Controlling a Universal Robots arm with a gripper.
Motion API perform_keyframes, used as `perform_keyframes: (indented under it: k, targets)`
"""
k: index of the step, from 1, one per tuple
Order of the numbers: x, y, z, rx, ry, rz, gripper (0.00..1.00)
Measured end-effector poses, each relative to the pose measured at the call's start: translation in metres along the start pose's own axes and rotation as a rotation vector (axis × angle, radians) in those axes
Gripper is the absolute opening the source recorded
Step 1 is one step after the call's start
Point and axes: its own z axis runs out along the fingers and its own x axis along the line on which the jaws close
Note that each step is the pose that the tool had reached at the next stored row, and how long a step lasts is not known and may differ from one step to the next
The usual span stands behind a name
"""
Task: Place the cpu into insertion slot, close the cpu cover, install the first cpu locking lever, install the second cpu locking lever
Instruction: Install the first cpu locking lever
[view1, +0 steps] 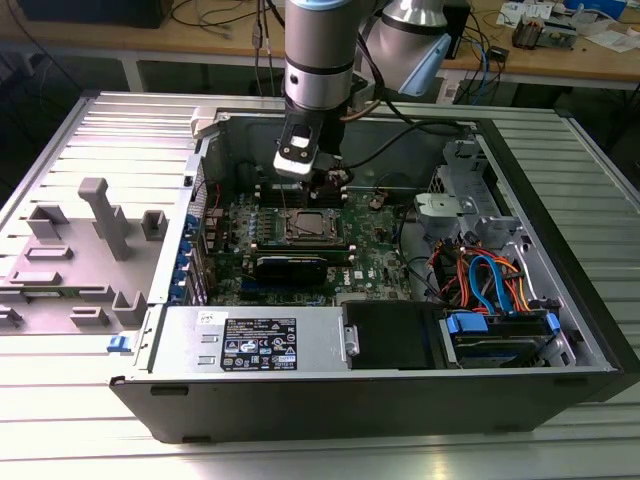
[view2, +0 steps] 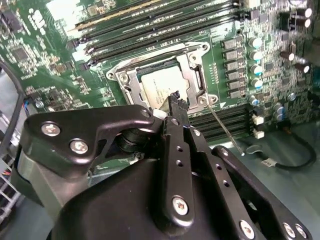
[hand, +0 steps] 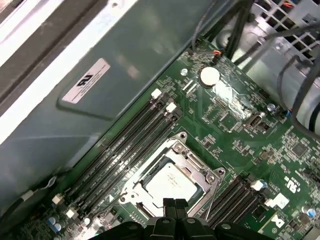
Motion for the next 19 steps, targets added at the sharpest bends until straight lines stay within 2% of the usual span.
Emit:
perform_keyframes:
  k: [2,7,9,13,18,19]
  targets:
    - [0.0,0.0,0.0,0.0009,0.0011,-0.061,0.11]
    - [0.0,0.0,0.0,0.0023,0.0027,-0.151,0.11]
    - [-0.0001,0.0,0.0002,0.003,0.0037,-0.21,0.11]
    - [-0.0001,-0.0001,0.0001,0.0043,0.0049,-0.288,0.11]
    - [-0.0001,-0.0001,0.0001,0.0054,0.0062,-0.359,0.11]
    - [-0.0001,-0.0001,0.0001,0.0059,0.0067,-0.387,0.11]
